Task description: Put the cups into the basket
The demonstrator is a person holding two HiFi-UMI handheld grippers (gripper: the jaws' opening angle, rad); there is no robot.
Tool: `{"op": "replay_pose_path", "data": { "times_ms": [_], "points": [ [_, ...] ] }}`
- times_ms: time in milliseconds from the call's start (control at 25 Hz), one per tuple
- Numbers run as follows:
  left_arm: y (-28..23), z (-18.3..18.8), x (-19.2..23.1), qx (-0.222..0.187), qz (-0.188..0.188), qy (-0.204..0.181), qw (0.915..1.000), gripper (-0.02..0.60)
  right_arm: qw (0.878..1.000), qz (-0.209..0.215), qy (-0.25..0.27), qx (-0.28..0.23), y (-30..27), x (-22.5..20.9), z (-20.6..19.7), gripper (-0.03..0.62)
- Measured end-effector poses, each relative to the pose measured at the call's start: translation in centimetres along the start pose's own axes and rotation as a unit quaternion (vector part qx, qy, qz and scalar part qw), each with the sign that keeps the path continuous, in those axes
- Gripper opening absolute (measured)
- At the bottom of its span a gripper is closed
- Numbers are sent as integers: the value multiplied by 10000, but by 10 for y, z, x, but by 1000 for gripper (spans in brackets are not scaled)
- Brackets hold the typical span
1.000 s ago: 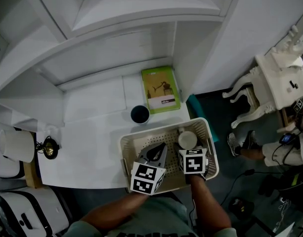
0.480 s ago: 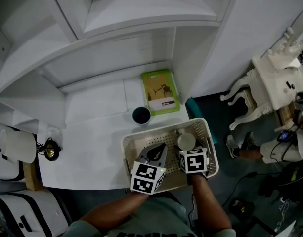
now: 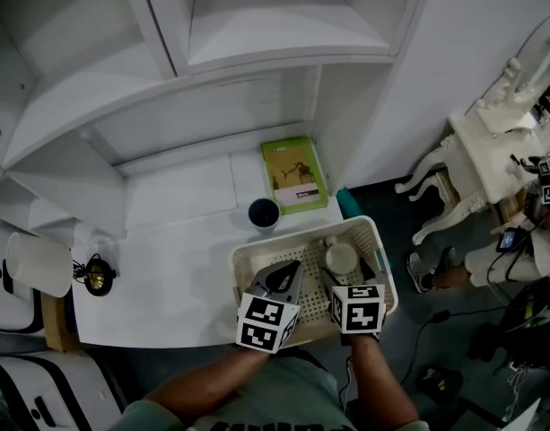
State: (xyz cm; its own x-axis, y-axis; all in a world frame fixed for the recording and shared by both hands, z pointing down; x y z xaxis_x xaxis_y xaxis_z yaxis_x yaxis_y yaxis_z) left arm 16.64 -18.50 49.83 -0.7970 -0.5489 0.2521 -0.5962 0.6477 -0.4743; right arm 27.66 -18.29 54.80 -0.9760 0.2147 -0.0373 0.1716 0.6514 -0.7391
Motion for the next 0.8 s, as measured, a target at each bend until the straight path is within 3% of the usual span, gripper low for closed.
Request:
{"op": "replay_pose_path", "data": {
  "times_ms": [240, 560, 800],
  "points": [
    [31, 9, 9, -188, 78, -77, 9998, 6, 9986, 88, 33, -523, 33, 30, 13, 382],
    [84, -2, 27, -383, 181, -30, 9991, 6, 9922, 202, -148, -1224, 71, 83, 21, 56],
    [128, -14, 39, -500, 214, -17, 9985, 6, 9880, 395, -198, -1481, 99, 131, 11, 21]
  ]
}}
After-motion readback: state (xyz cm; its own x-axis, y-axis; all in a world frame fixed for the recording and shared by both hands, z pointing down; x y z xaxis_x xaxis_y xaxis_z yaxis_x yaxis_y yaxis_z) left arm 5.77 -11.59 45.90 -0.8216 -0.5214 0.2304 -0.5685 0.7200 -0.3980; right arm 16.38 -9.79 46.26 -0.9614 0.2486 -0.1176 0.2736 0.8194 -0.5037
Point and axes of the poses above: the fingertips, and each gripper's own axes: y backward along the fingers, x to its left, z out of its top, the point moved 1 cm from there along y, backward along the fingers, and after that the axes turned 1 degree about y, right-handed, at the moved point
